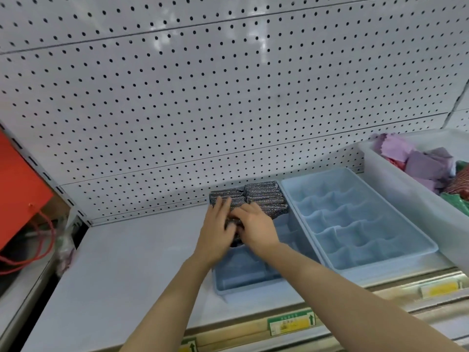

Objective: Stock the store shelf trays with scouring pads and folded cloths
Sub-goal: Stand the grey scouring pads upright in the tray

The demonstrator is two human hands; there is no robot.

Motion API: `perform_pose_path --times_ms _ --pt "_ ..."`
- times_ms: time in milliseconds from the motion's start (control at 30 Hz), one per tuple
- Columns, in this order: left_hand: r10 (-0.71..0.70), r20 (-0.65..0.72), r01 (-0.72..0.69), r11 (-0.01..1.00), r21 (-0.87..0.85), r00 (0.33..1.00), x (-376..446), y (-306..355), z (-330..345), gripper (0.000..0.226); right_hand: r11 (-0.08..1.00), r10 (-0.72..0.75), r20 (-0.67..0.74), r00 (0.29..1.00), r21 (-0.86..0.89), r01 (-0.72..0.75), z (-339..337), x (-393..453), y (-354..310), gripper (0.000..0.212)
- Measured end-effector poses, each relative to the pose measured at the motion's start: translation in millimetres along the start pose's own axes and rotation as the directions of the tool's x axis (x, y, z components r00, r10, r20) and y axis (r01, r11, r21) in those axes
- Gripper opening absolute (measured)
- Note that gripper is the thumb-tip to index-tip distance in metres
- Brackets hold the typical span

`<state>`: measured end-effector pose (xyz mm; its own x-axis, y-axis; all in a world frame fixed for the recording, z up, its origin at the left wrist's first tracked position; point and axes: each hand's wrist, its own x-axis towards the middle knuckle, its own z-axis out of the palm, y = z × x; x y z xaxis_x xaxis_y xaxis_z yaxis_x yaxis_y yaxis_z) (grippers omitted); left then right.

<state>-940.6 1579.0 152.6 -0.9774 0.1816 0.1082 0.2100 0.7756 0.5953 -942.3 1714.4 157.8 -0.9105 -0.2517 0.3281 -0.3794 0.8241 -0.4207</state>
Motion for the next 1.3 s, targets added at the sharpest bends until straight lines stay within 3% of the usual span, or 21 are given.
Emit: perform_pose_path --times_ms 67,133,200,300,400,500,600,700,867,1067,1167,1300 --pt "0.021 -0.011 -0.016 0.939 0.343 1.000 -4.6 -4.5 12.2 0.075 0.984 -0.053 -0.033 0.998 -0.170 0.047 10.0 -3.7 4.5 0.048" --pt "0.083 -0.030 -0.054 0.841 0.538 0.996 -8.4 -6.5 17.3 0.079 0.939 -0.069 0.087 0.994 -0.331 0.094 21.5 -9.5 15.2 0.070" --pt "0.098 0.019 -0.088 0.781 0.618 0.995 -9.7 -9.4 21.7 0.079 0.939 -0.056 0.238 0.970 -0.318 0.132 31.7 -14.6 26.3 0.073" --pt "0.060 0.046 -0.075 0.733 0.676 0.997 -7.8 -11.9 26.0 0.089 0.940 -0.054 0.321 0.946 -0.303 0.157 27.9 -12.8 28.1 0.075" --pt "0.067 0.010 -0.058 0.767 0.639 0.998 -1.5 -5.2 19.5 0.078 0.948 -0.035 0.275 0.961 -0.296 0.119 1.9 -13.3 24.3 0.070" --pt "0.078 -0.097 -0.010 0.828 0.560 0.992 12.6 23.2 9.0 0.069 0.964 -0.018 0.014 1.000 -0.266 0.021 -31.1 -22.7 40.6 0.066" --pt "0.176 -0.090 -0.106 0.851 0.515 0.980 24.4 73.0 7.8 0.066 0.958 -0.011 -0.226 0.974 -0.281 -0.055 -74.7 -31.7 72.3 0.055" --pt "0.281 -0.008 -0.248 0.858 0.449 0.960 37.3 128.8 22.7 0.061 0.939 0.097 -0.348 0.932 -0.277 -0.201 -130.1 -44.9 105.7 0.049" --pt "0.438 0.125 -0.455 0.852 0.258 0.890 42.2 234.0 71.9 0.048 0.848 0.308 -0.370 0.877 -0.311 -0.429 -212.8 -84.6 175.5 0.053" --pt "0.646 0.267 -0.679 0.733 0.044 0.715 40.8 347.4 150.6 0.029 0.769 0.394 -0.467 0.792 -0.303 -0.562 -287.6 -136.3 247.9 0.051" --pt "0.689 0.347 -0.727 0.686 -0.030 0.636 43.6 396.7 187.1 0.024 0.721 0.429 -0.474 0.769 -0.333 -0.607 -318.3 -157.1 280.0 0.052" --pt "0.596 0.476 -0.638 0.765 -0.092 0.647 41.8 457.5 225.0 0.028 0.681 0.484 -0.483 0.730 -0.316 -0.661 -346.9 -180.0 316.1 0.055"
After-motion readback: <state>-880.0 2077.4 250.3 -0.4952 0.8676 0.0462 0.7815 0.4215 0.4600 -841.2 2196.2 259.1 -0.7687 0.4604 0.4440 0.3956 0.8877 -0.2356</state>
